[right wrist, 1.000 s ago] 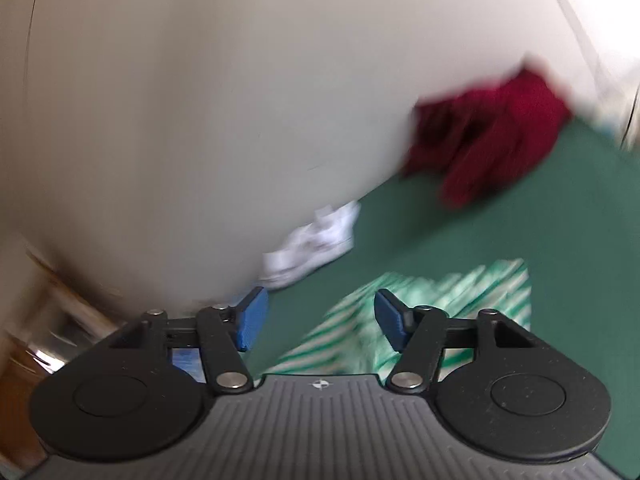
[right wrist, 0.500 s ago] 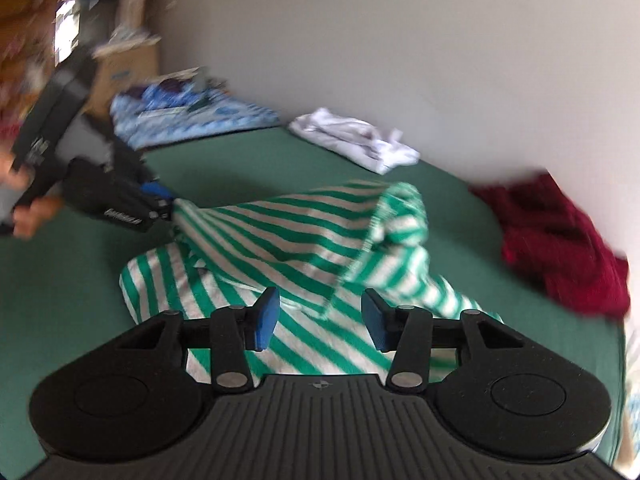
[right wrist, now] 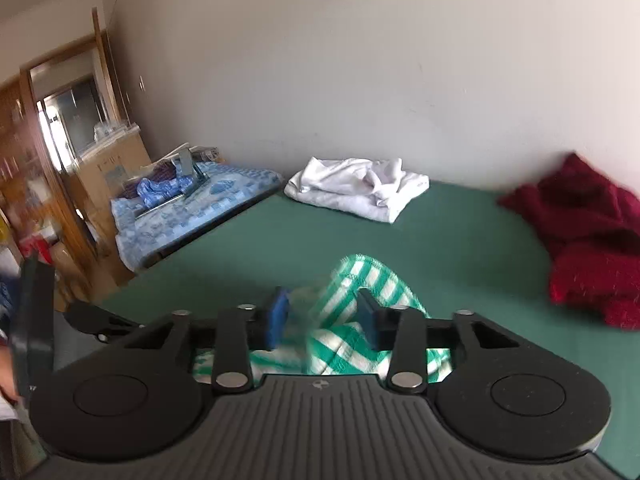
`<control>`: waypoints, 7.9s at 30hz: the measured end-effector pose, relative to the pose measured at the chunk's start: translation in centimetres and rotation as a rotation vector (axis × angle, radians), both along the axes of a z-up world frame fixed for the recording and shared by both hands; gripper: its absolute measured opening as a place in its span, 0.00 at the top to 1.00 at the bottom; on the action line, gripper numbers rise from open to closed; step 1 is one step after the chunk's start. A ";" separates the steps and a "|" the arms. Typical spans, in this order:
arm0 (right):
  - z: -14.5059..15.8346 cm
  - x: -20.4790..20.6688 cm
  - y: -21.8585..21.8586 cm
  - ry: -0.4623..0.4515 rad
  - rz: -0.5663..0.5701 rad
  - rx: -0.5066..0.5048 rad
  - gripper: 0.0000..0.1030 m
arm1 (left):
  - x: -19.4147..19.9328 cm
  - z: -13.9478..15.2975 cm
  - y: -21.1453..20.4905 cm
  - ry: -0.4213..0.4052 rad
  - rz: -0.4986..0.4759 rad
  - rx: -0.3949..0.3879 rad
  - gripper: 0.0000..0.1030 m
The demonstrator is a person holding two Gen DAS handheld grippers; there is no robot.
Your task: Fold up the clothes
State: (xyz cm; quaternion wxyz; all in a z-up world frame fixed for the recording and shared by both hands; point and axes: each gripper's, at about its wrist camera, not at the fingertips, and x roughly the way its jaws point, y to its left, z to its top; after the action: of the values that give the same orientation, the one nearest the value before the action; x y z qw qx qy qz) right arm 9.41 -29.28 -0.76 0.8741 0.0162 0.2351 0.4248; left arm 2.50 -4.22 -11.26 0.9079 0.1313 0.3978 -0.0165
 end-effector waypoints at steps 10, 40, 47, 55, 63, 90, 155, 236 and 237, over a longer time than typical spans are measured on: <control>-2.9 -0.6 0.3 0.016 0.098 -0.221 0.59 | 0.1 0.0 -0.1 -0.017 -0.004 0.020 0.74; -3.1 0.1 2.0 0.157 0.356 -0.233 0.49 | 0.6 -0.2 -0.6 -0.040 -0.010 0.062 0.69; -5.7 -2.6 2.4 -0.039 0.314 -0.372 0.91 | 0.7 -0.3 -1.5 -0.051 -0.039 0.114 0.70; 2.7 -1.7 -2.0 -0.001 0.197 -0.012 0.92 | 0.2 5.0 -2.7 -0.174 -0.120 0.113 0.87; 10.7 0.9 -6.4 -0.035 -0.074 0.225 0.93 | 1.5 16.8 -3.7 -0.403 -0.204 0.070 0.85; 13.7 2.9 -8.8 -0.067 -0.260 0.377 0.95 | 3.3 13.7 -4.1 -0.333 -0.280 -0.242 0.23; -1.5 -14.2 -9.0 0.258 -0.273 0.065 0.94 | -6.9 3.1 -1.9 -0.095 -0.463 -0.006 0.83; -7.9 10.6 1.0 0.647 -0.273 0.134 0.98 | -3.6 0.6 -2.7 0.009 -0.433 -0.336 0.99; -7.2 10.4 0.8 0.620 -0.276 0.140 0.97 | -3.6 0.6 -2.6 0.010 -0.432 -0.344 0.99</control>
State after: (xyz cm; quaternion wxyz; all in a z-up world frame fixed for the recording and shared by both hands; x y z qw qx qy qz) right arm 19.83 -28.50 -7.98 0.8069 0.2361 0.4556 0.2925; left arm -1.11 -6.85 -10.64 0.8903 0.0569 0.3565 -0.2775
